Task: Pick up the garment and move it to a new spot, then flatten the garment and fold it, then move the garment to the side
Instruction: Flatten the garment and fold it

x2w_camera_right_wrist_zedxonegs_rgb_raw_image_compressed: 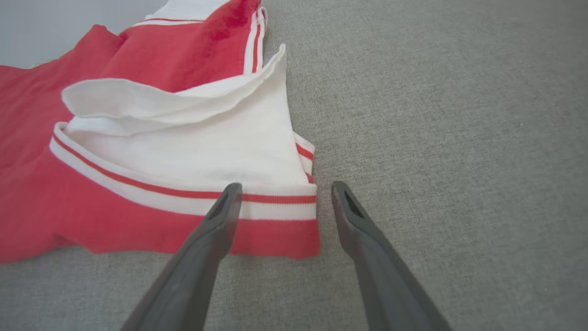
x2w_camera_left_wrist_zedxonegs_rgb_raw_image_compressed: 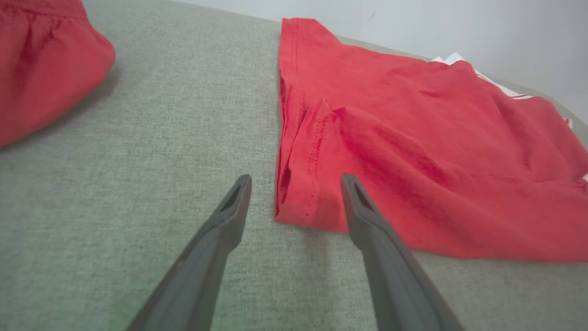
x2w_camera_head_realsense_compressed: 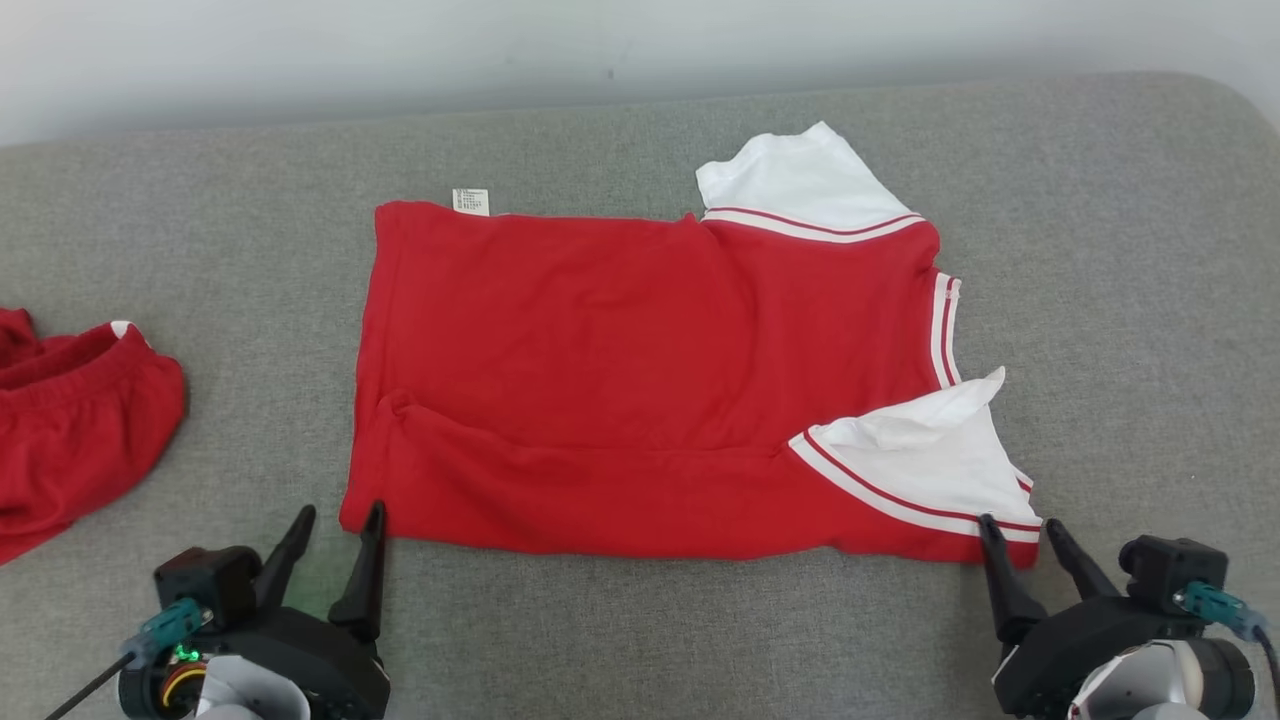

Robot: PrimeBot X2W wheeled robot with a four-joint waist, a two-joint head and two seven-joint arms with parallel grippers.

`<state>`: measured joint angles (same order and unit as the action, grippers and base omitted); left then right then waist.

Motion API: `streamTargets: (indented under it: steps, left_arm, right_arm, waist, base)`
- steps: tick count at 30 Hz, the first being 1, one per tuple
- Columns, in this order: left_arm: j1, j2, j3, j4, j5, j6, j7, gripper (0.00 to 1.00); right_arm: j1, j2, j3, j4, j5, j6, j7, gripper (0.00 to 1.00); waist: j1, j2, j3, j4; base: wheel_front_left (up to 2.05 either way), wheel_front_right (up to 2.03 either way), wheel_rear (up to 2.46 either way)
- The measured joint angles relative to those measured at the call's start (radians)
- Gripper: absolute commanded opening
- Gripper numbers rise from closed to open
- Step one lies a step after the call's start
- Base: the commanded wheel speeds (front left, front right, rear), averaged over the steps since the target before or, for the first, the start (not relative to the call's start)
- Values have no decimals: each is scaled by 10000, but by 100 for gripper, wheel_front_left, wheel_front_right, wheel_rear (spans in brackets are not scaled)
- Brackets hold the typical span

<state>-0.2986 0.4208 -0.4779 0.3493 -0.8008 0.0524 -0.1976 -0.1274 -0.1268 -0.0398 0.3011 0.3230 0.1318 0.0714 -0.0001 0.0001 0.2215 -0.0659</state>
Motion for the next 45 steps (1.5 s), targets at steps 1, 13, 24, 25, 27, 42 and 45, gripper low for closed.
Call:
streamTargets:
  steps: [1, 13, 24, 25, 27, 42, 45]
  left_arm:
    - [-76, -31, -36, 136, 0, -8, 102, 100]
    - [-545, -462, -343, 1689, -104, -625, 119, 0]
    - [703, -849, 71, 1287, -445, -608, -504, 0]
    - [937, -876, 121, 1122, -447, -583, -527, 0]
    - [1411, -907, 176, 752, -443, -395, -571, 0]
    - [3190, -911, 341, -782, -138, 272, -619, 100]
    - [3190, -980, 510, -861, 119, 370, -621, 100]
  right_arm:
    - [-28, 46, 10, 75, -12, 0, 8, 100]
    - [-321, 324, 52, 905, -33, 0, -270, 0]
    - [562, 286, -422, -115, 230, 2, -207, 0]
    - [781, 282, -499, -334, 255, 2, -113, 0]
    - [1258, 274, -640, -777, 257, 2, 90, 0]
    - [3526, 610, -1275, -2940, 253, 2, 1396, 100]
    - [3449, 623, -1271, -2957, 153, 0, 1246, 100]
  waist:
    - [0, 0, 28, -10]
    - [1, 0, -3, -53]
    - [1, -1, -853, 187]
    - [1, -1, -936, 209]
    - [0, -1, -1095, 255]
    - [0, -1, -1615, 423]
    - [0, -1, -1696, 414]
  base:
    - [0, 0, 0]
    - [0, 0, 0]
    - [0, 0, 0]
    - [0, 0, 0]
    - [0, 0, 0]
    - [0, 0, 0]
    - [0, 0, 0]
